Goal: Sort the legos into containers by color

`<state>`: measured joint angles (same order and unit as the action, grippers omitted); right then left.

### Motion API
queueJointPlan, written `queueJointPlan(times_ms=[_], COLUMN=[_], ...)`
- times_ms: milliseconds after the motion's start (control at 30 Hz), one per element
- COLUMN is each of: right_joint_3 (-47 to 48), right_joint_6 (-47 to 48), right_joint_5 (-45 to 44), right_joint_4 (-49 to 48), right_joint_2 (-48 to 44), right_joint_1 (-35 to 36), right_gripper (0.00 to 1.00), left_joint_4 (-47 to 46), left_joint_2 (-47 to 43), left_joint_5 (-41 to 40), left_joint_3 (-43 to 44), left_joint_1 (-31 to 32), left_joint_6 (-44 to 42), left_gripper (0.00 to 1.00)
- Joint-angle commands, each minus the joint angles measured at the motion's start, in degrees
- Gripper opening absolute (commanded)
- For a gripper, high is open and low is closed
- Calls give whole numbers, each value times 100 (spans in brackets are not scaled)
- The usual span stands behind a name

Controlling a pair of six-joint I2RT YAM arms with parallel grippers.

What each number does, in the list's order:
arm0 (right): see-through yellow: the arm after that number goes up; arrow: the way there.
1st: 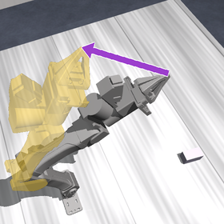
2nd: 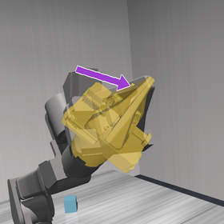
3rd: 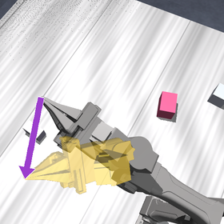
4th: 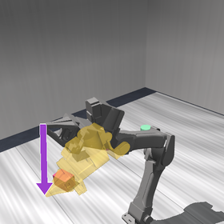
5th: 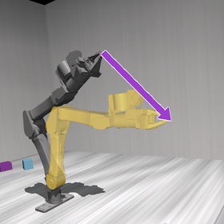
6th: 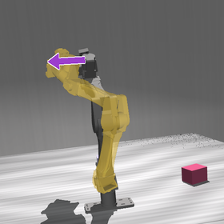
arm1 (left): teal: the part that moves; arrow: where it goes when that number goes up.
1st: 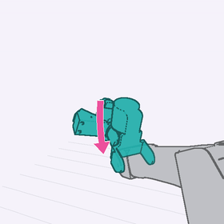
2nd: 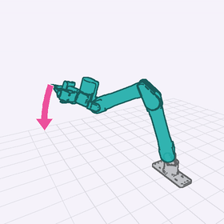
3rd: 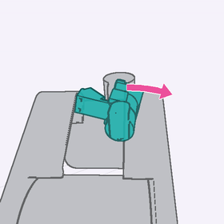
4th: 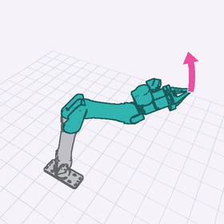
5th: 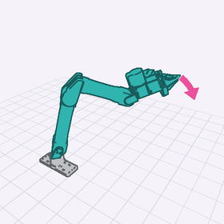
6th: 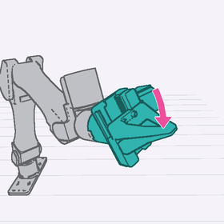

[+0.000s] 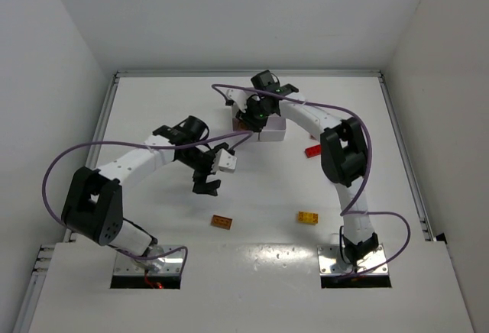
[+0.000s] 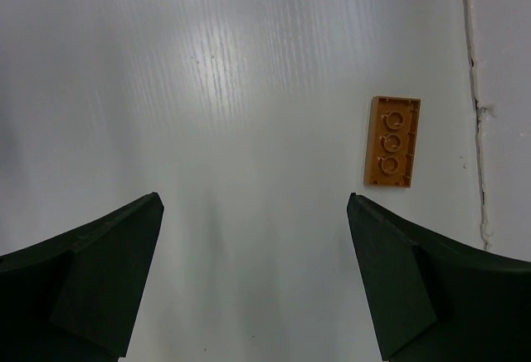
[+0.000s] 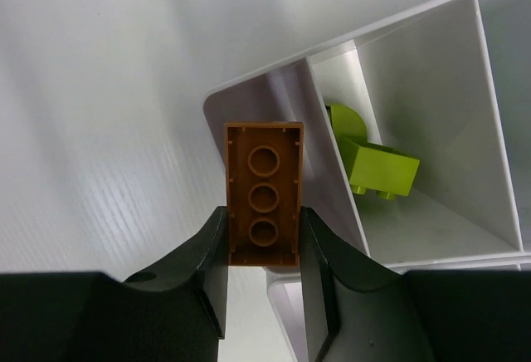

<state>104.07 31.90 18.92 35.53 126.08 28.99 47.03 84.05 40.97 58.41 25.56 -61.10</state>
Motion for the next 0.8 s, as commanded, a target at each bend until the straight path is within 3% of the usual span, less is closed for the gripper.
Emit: queueJointPlan(times_ms=[0, 133, 300, 500, 767], right_joint_3=[140, 140, 140, 192, 70], right_joint_6=[106, 106, 106, 53, -588], right_joint_5=[-108, -160, -213, -266, 16], right_joint_4=[-125, -125, -187, -239, -239], right_joint_2=[145, 145, 145, 74, -821], right_joint_1=[-104, -104, -104, -157, -271], right_gripper=[17, 39, 55, 59, 59], left_joint_4=[-62, -62, -62, -62, -62], left_joint_2=[41, 94, 155, 261, 314], left_joint_5=[87, 25, -229, -405, -686], left_joint_3=[39, -14, -119, -225, -708], left_joint_1=[107, 221, 414, 625, 1073], left_joint_6=[-209, -315, -447, -640, -1123], left_gripper=[100, 100, 100, 100, 100])
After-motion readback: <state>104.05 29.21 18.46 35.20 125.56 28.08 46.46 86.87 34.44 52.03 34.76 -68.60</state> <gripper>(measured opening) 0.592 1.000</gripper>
